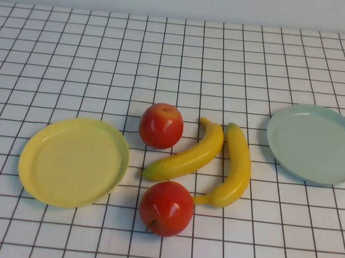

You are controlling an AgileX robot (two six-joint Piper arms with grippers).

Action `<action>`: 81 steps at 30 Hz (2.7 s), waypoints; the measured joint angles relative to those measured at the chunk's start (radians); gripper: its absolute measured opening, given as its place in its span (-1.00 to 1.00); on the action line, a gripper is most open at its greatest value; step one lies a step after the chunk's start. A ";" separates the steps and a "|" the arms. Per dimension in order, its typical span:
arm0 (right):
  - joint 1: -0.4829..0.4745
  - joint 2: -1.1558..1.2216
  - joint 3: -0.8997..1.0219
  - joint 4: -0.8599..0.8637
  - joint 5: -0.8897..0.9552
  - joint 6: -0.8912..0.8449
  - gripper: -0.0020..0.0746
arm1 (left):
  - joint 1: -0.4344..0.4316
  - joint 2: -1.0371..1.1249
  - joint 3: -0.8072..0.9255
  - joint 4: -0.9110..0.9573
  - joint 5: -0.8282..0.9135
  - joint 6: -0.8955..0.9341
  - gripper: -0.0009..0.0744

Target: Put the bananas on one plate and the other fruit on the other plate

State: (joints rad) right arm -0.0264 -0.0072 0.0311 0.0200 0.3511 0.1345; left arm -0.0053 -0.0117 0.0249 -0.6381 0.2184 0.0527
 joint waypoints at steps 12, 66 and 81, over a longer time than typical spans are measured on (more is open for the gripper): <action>0.000 0.000 0.000 0.000 0.000 0.000 -0.99 | 0.000 0.000 0.000 -0.304 -0.203 -0.053 -0.98; 0.000 0.000 0.000 0.000 0.000 0.000 -0.99 | -0.640 1.376 -1.021 0.405 0.483 0.122 0.80; 0.000 0.000 0.000 0.000 0.000 0.000 -0.99 | -0.726 1.750 -1.281 0.506 0.675 0.114 0.80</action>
State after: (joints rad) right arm -0.0264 -0.0072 0.0311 0.0200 0.3511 0.1345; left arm -0.7315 1.7379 -1.2558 -0.1318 0.8931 0.1666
